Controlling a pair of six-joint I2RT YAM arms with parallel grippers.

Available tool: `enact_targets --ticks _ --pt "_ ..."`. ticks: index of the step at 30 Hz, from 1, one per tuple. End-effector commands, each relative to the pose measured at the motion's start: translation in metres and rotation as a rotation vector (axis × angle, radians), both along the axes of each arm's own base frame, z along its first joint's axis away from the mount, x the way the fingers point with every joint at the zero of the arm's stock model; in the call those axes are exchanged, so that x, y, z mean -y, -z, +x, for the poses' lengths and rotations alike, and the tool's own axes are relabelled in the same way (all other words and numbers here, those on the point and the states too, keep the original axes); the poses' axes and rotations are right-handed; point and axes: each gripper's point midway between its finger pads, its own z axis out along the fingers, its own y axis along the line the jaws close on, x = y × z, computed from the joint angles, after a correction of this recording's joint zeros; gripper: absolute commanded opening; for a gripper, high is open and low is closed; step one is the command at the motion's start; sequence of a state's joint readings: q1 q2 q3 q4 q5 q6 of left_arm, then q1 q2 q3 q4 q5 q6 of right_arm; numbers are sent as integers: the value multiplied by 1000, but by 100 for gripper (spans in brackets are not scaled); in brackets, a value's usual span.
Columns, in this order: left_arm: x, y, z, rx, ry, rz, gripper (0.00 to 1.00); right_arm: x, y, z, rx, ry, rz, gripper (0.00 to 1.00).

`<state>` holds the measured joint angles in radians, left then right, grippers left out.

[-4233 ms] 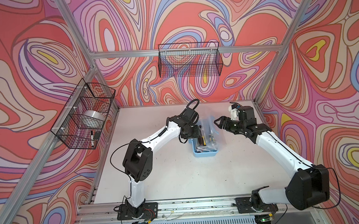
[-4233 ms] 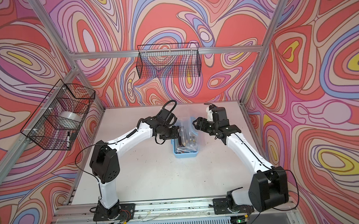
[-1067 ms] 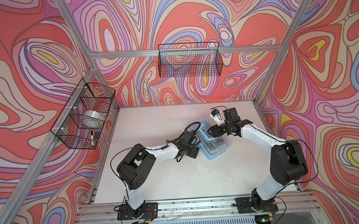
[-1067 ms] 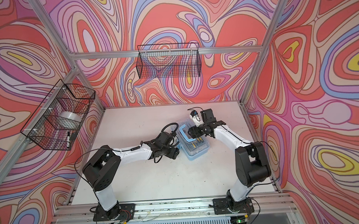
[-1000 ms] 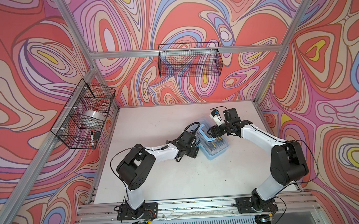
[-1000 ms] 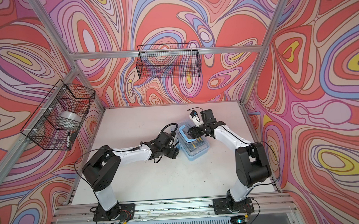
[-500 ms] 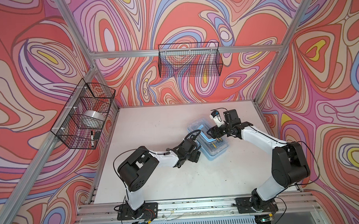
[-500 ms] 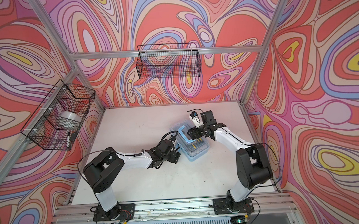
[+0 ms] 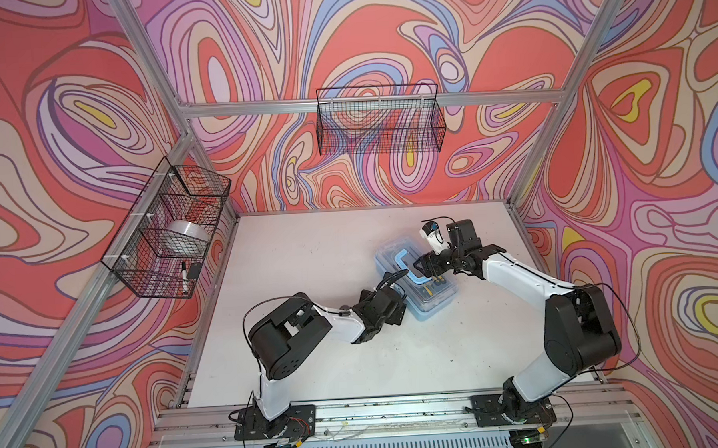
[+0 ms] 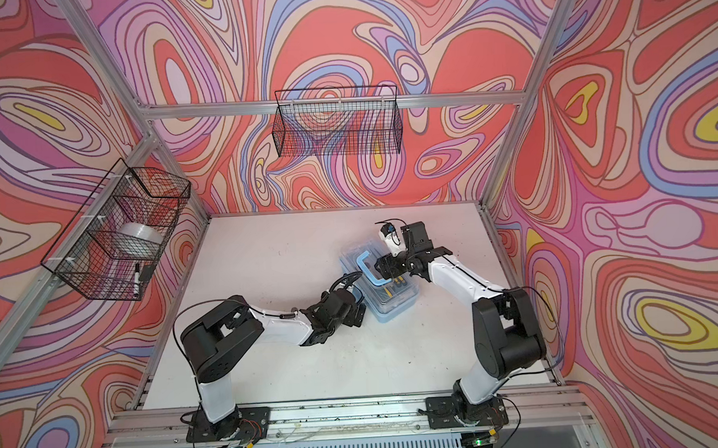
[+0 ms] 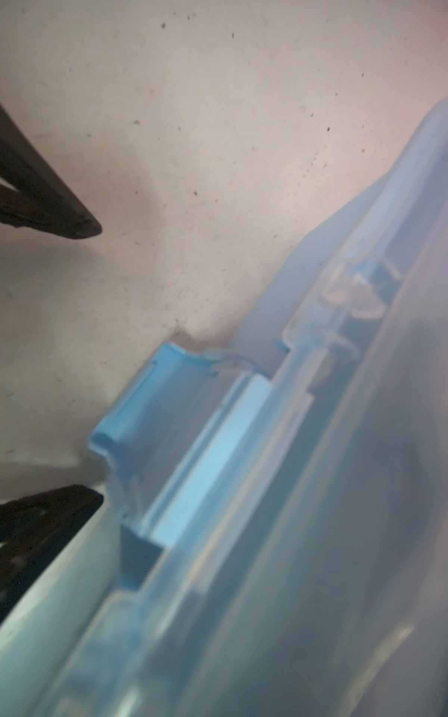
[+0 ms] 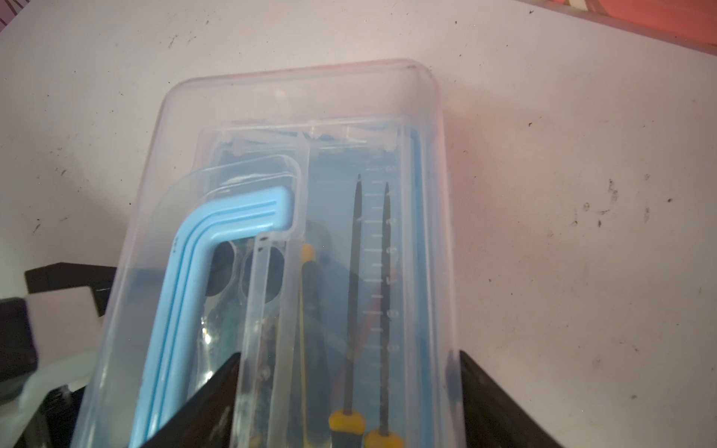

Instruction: Pack the tool kit

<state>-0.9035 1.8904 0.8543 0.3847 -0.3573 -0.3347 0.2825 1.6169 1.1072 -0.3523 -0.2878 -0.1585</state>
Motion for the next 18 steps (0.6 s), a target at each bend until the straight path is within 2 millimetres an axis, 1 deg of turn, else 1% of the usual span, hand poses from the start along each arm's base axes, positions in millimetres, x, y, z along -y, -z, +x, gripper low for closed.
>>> enact_targets --ticks 1,7,12,18 --pt "-2 -7 10 80 -56 -30 100 13 50 -45 -218 10 -87 83" --pt "5 -11 14 131 -53 -99 100 16 51 -45 -221 18 -99 83" --pt "0 -16 18 162 -87 -100 100 17 53 -47 -225 22 -102 83" --pt "-7 -33 20 197 -115 -110 99 18 54 -46 -222 28 -104 83"
